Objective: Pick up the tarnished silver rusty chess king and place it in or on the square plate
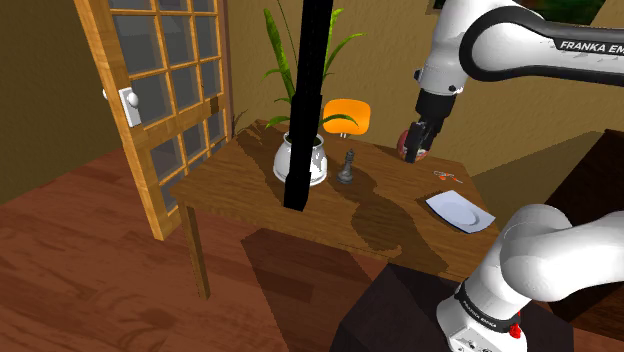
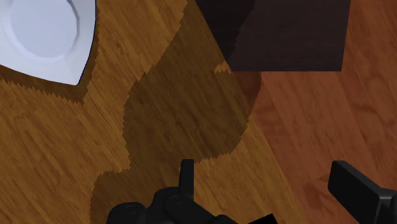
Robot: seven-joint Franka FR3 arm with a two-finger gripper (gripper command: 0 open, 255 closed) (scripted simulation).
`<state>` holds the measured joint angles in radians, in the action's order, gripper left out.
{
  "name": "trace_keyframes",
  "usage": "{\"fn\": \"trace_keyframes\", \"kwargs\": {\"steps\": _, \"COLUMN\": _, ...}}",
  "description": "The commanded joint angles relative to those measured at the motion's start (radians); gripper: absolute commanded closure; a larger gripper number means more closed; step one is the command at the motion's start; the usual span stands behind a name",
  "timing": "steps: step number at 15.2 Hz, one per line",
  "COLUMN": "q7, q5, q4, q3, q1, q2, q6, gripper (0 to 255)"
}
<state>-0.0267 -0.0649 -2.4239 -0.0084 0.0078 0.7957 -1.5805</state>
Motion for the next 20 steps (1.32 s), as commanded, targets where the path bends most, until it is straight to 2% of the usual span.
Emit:
{"fn": "trace_keyframes", "kwargs": {"steps": 1, "q7": 0.000, "q5": 0.000, "q4": 0.000, "q3": 0.000, "q1": 0.000, "q2": 0.000, "q6": 0.000, "gripper": 0}}
{"fn": "trace_keyframes", "kwargs": {"steps": 11, "q7": 0.124, "q5": -0.035, "q4": 0.097, "q3": -0.128, "q1": -0.030, "q2": -0.333, "q6": -0.253, "gripper": 0}}
{"fn": "trace_keyframes", "kwargs": {"steps": 20, "q7": 0.255, "q5": 0.021, "q4": 0.298, "q3": -0.218, "q1": -0.043, "q2": -0.673, "q6": -0.399, "gripper": 0}}
